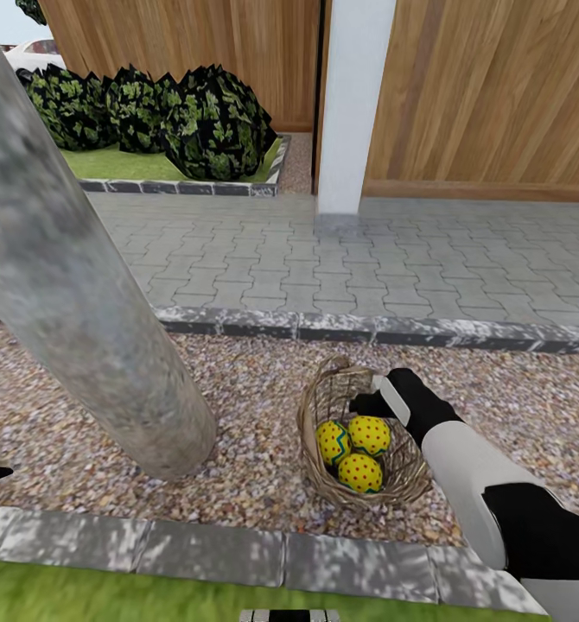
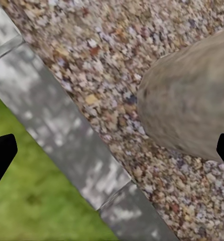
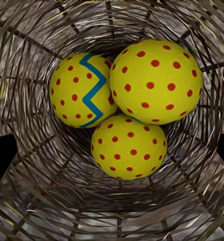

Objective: Take the three Easter eggs out of the wicker basket on the lawn in the garden, then place them on the lawn next to a single tree (choose any tree) so that all three eggs are next to the same tree and none are left in the basket.

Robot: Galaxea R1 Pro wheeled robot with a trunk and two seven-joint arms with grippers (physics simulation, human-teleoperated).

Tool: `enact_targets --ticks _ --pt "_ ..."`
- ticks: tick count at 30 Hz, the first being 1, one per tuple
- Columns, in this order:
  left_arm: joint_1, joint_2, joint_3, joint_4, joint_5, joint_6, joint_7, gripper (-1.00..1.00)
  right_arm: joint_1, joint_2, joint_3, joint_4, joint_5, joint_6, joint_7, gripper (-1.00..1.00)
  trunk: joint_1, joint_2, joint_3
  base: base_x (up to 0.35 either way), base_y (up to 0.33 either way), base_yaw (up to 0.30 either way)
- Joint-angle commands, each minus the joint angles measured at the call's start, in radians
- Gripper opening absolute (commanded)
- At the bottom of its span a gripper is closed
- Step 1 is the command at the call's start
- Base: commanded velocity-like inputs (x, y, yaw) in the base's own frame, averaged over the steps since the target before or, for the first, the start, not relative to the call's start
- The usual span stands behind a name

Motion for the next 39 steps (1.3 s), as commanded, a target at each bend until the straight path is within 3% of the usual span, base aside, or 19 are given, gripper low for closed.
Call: enact_targets --ticks 1,28,35,39 --pt "-0.001 0.0 0.003 0.0 -0.009 0.004 -0.011 1.0 -0.001 -0.001 0.006 -0.001 -0.011 0.001 -0.009 1.0 0.004 -0.008 -0.004 0.0 0.0 0.0" --pt "-0.001 0.001 0.003 0.0 -0.009 0.004 -0.011 1.0 -0.005 -0.017 0.003 -0.001 -0.013 -0.026 -0.003 1.0 0.107 -0.197 -0.089 0.0 0.0 0.0" --pt "0.0 0.001 0.003 -0.002 -0.009 0.004 -0.011 1.0 -0.102 -0.012 0.002 0.111 -0.016 -0.067 -0.011 1.0 0.134 -0.246 -0.11 0.0 0.0 0.0" --pt "0.0 0.001 0.003 -0.002 -0.009 0.004 -0.01 1.0 -0.119 -0.013 0.003 0.126 -0.016 -0.095 -0.014 1.0 0.149 -0.274 -0.123 0.0 0.0 0.0"
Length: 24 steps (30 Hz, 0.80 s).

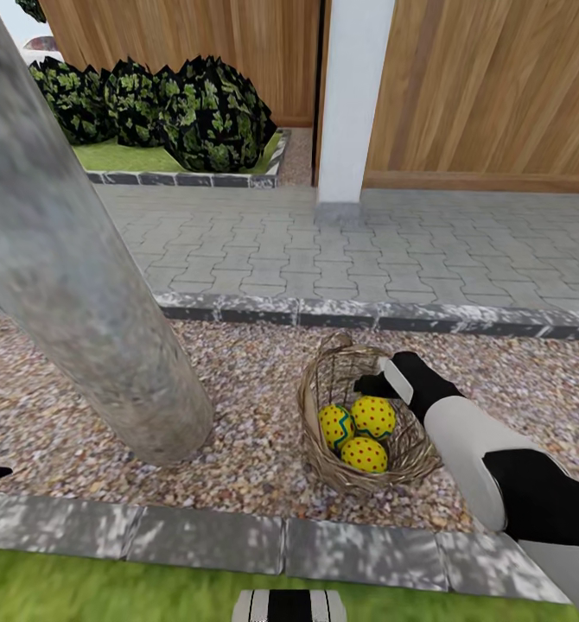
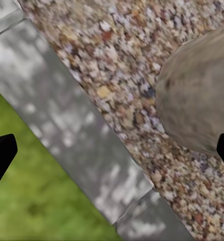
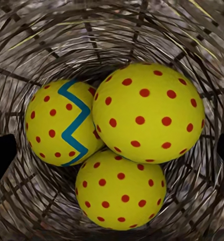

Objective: Take the three Easter eggs out of the wicker basket on the lawn in the garden, then place them on the lawn next to a single tree (choose any tree) so that all three eggs are next to the same tree and none are left in the basket.

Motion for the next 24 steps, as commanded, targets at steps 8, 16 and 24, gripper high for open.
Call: enact_targets --ticks 8,16,24 --pt "-0.001 0.0 0.005 0.0 -0.009 0.004 -0.01 1.0 -0.026 -0.005 0.007 0.009 -0.011 -0.002 -0.022 1.0 0.007 -0.009 -0.031 0.0 0.0 0.0" --pt "-0.001 0.0 0.027 -0.001 -0.009 0.004 -0.01 1.0 -0.035 -0.006 0.006 0.01 -0.011 -0.001 -0.027 1.0 0.011 -0.011 -0.062 0.0 0.0 0.0" --pt "0.0 0.0 0.029 -0.002 -0.009 0.004 -0.011 1.0 -0.037 -0.006 0.005 0.009 -0.012 -0.002 -0.028 1.0 0.014 -0.013 -0.093 0.0 0.0 0.0"
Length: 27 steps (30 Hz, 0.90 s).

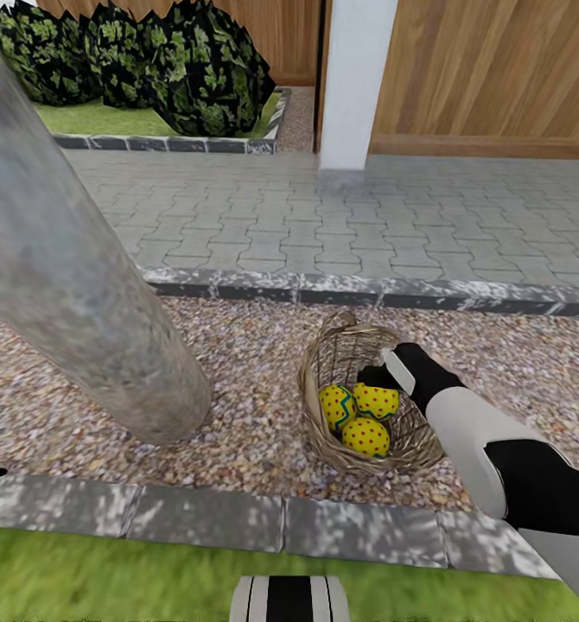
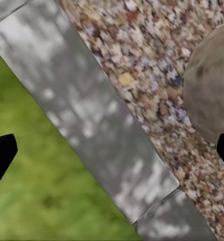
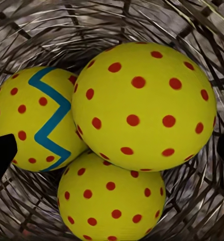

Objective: Take the three Easter eggs out of the wicker basket on the lawn in the garden, then place them on the lawn next to a single tree (choose any tree) so that all three eggs are next to the same tree and none are left in the basket.

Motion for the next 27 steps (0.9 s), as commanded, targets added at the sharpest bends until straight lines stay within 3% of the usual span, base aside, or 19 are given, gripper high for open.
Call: enact_targets --ticks 1,8,17,22,27 --pt "-0.001 0.0 0.003 0.0 -0.009 0.004 -0.01 1.0 0.0 -0.001 0.008 -0.002 -0.011 0.004 -0.007 1.0 0.0 -0.001 -0.005 0.0 0.0 0.0" --pt "-0.002 0.0 0.003 0.0 -0.009 0.004 -0.01 1.0 0.0 0.001 0.007 -0.011 -0.01 0.001 -0.005 1.0 0.003 -0.002 -0.032 0.0 0.0 0.0" --pt "-0.001 0.0 0.003 0.0 -0.009 0.004 -0.01 1.0 0.0 0.004 0.007 -0.019 -0.011 -0.002 -0.004 1.0 0.003 -0.002 -0.032 0.0 0.0 0.0" --pt "-0.001 0.0 0.003 0.0 -0.009 0.004 -0.01 1.0 0.0 0.004 0.007 -0.019 -0.011 -0.008 -0.004 1.0 0.006 -0.003 -0.051 0.0 0.0 0.0" --pt "-0.001 0.0 0.003 0.0 -0.009 0.004 -0.01 1.0 0.0 0.004 0.007 -0.019 -0.01 -0.01 -0.004 1.0 0.006 -0.003 -0.051 0.0 0.0 0.0"
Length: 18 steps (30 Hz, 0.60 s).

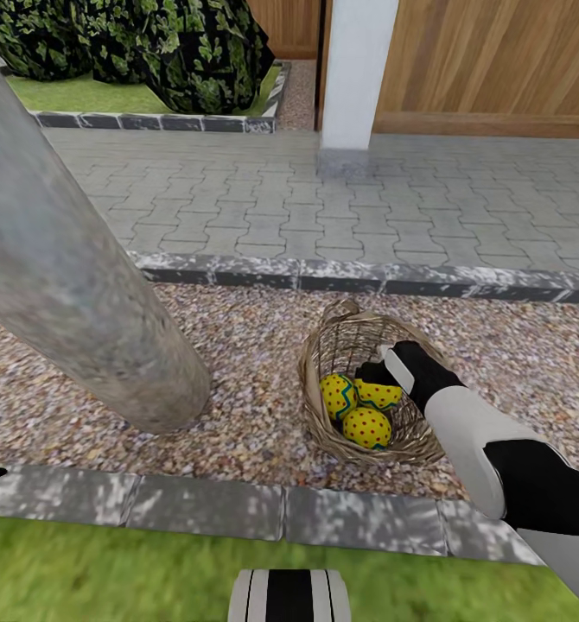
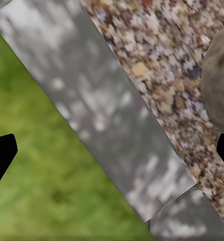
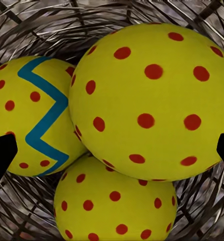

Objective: Take the three Easter eggs out of the wicker basket on the lawn in the garden, then place them on the lawn next to a single tree (choose any tree) so that all three eggs are next to the same tree and none are left in the basket.

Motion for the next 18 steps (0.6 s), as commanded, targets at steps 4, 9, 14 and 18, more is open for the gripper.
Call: enact_targets --ticks 4,9,14,18 --pt "-0.001 0.0 0.003 0.0 -0.009 0.004 -0.011 1.0 0.0 0.001 0.008 -0.001 -0.01 0.003 -0.008 1.0 0.001 -0.001 -0.008 0.0 0.0 0.0" --pt "-0.001 0.0 0.003 0.0 -0.009 0.004 -0.01 1.0 0.0 0.002 0.009 -0.001 -0.01 -0.028 -0.01 1.0 0.002 -0.001 -0.016 0.0 0.0 0.0" --pt "-0.001 -0.001 0.003 0.0 -0.009 0.004 -0.011 1.0 0.001 0.003 0.01 -0.001 -0.01 -0.046 -0.01 1.0 0.002 -0.001 -0.016 0.0 0.0 0.0" --pt "-0.001 -0.002 0.003 0.0 -0.009 0.004 -0.011 1.0 0.001 0.003 0.01 -0.003 -0.008 -0.074 -0.008 1.0 0.002 -0.001 -0.016 0.0 0.0 0.0"
